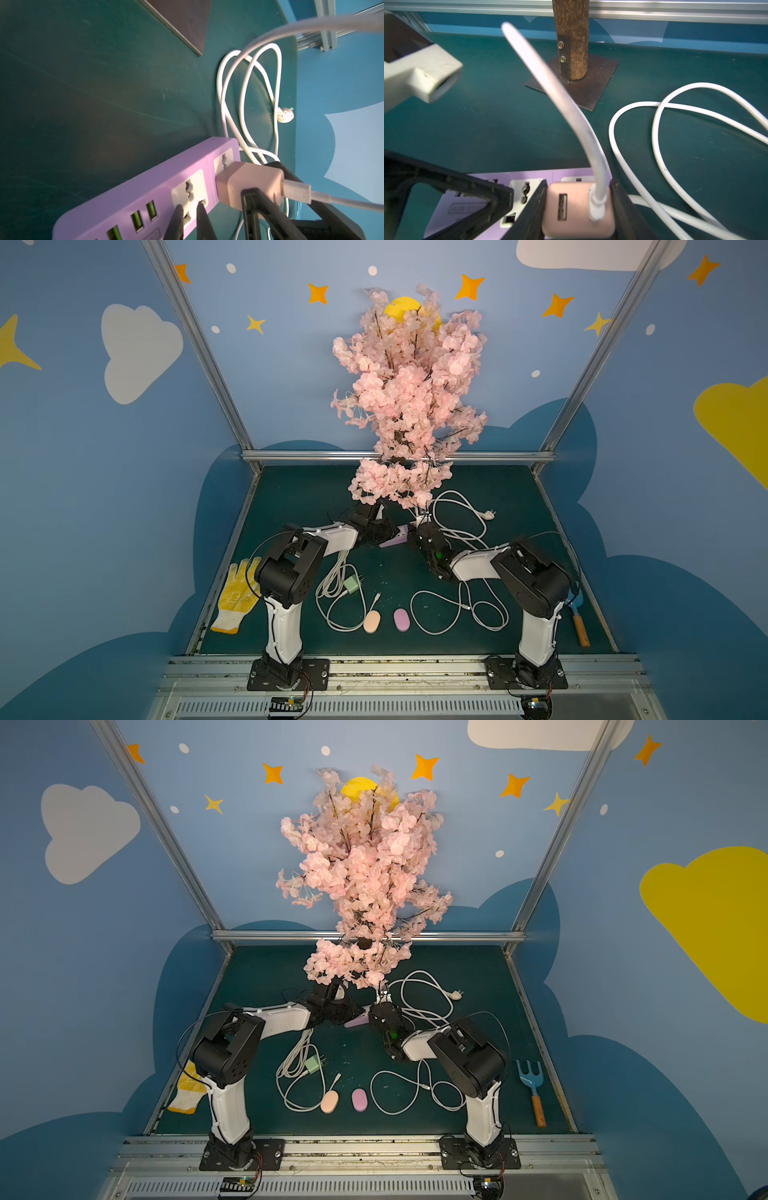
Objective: Charge the bluetooth headset
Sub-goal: Insert the plug into the socket.
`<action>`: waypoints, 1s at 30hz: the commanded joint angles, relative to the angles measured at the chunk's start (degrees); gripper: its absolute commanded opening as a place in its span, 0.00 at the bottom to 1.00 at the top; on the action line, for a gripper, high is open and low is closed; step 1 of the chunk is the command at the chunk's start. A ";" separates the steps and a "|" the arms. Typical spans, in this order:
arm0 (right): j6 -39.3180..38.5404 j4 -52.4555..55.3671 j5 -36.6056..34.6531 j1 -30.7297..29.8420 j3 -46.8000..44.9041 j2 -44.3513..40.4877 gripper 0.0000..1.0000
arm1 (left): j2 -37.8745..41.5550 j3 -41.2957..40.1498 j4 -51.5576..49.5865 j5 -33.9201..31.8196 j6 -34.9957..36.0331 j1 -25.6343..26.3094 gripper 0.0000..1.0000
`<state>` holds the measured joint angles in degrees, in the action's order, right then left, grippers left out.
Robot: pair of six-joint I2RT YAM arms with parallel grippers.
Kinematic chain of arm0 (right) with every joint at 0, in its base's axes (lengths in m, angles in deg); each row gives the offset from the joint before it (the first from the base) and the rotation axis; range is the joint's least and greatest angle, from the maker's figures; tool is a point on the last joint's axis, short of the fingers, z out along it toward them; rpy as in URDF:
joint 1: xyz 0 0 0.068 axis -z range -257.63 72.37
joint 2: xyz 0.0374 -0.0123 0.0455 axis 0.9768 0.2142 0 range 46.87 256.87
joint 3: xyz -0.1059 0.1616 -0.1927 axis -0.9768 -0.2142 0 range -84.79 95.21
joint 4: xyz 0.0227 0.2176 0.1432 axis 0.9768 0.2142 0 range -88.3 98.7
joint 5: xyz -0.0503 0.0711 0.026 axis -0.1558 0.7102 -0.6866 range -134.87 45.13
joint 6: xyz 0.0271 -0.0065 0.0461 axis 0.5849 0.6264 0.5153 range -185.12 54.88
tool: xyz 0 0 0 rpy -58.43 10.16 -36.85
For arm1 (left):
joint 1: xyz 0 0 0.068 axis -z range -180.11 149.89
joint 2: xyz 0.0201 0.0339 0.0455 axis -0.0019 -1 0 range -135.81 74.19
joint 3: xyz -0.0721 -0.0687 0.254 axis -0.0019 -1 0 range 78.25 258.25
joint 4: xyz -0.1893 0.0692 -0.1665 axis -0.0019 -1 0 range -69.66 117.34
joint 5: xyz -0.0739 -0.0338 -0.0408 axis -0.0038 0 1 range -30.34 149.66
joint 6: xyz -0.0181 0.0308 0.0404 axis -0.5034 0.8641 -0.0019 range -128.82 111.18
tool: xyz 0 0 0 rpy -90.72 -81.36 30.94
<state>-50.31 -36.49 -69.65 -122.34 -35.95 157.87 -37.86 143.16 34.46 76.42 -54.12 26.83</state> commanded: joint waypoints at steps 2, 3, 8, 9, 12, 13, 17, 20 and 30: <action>3.60 27.71 14.52 -1.81 -6.05 7.49 0.37 | -0.24 -1.44 -0.52 0.56 0.21 -0.22 0.16; 3.54 27.98 14.63 -1.74 -5.88 7.27 0.41 | -0.35 -1.46 -0.52 0.54 0.24 -0.25 0.16; 3.05 29.21 14.90 -1.38 -5.07 5.21 0.54 | -0.71 -1.47 -0.43 0.67 0.21 -0.22 0.16; 2.95 29.56 15.02 -1.31 -4.82 4.66 0.59 | -0.79 -1.46 -0.39 0.82 0.17 -0.17 0.16; 2.61 30.65 15.31 -1.07 -4.44 2.90 0.66 | -1.13 -1.45 -0.43 0.88 0.20 -0.15 0.16; 2.50 30.81 15.50 -0.93 -4.44 2.14 0.67 | -1.22 -1.36 -0.37 0.91 0.30 -0.22 0.16; 2.24 32.84 16.87 -0.41 -4.99 -2.48 0.67 | -1.80 -1.02 -0.26 1.05 0.18 -0.22 0.16; 2.80 34.68 18.38 0.10 -6.93 -8.70 0.66 | -1.90 -0.42 -0.43 1.20 0.27 -0.21 0.16; 8.88 40.63 21.38 1.48 -18.37 -32.45 0.66 | -0.59 0.04 -0.82 1.53 1.13 -0.40 0.16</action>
<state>-44.25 -2.05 -50.50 -121.16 -52.67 130.42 -38.04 142.70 35.57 77.93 -54.05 26.81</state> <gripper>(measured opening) 0.659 0.157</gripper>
